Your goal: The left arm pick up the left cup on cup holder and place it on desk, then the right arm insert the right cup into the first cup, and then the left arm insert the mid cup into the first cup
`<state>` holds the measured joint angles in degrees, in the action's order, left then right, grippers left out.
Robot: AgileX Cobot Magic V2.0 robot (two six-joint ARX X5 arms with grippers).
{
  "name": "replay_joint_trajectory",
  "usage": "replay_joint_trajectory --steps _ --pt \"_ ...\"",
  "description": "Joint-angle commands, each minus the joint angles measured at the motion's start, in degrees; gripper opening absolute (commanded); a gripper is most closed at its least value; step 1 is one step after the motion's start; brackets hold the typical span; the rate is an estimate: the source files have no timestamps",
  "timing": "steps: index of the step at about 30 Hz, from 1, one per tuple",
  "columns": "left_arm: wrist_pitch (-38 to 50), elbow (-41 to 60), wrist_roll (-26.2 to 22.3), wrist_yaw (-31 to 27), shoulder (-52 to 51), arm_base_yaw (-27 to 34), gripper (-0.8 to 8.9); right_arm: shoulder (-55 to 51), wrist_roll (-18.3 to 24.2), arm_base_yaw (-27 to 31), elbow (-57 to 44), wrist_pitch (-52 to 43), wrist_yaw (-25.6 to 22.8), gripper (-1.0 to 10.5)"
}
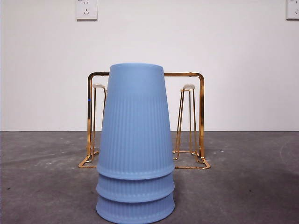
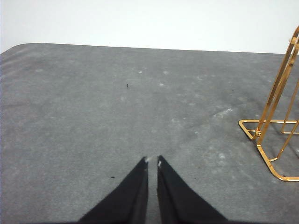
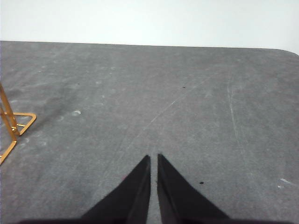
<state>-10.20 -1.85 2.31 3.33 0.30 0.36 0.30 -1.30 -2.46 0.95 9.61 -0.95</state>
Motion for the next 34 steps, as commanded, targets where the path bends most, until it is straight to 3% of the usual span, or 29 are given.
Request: replay_joint_trajectory --steps 1,34 --pt "-0.11 1.14 -0.55 0.09 -0.11 0.0 0.29 -0.09 0.63 -0.04 -0.31 -0.31 0.04 0.2" --pt "-0.11 1.14 -0.55 0.09 -0.11 0.0 0.29 -0.09 0.63 0.02 -0.31 -0.66 -0.11 0.2"
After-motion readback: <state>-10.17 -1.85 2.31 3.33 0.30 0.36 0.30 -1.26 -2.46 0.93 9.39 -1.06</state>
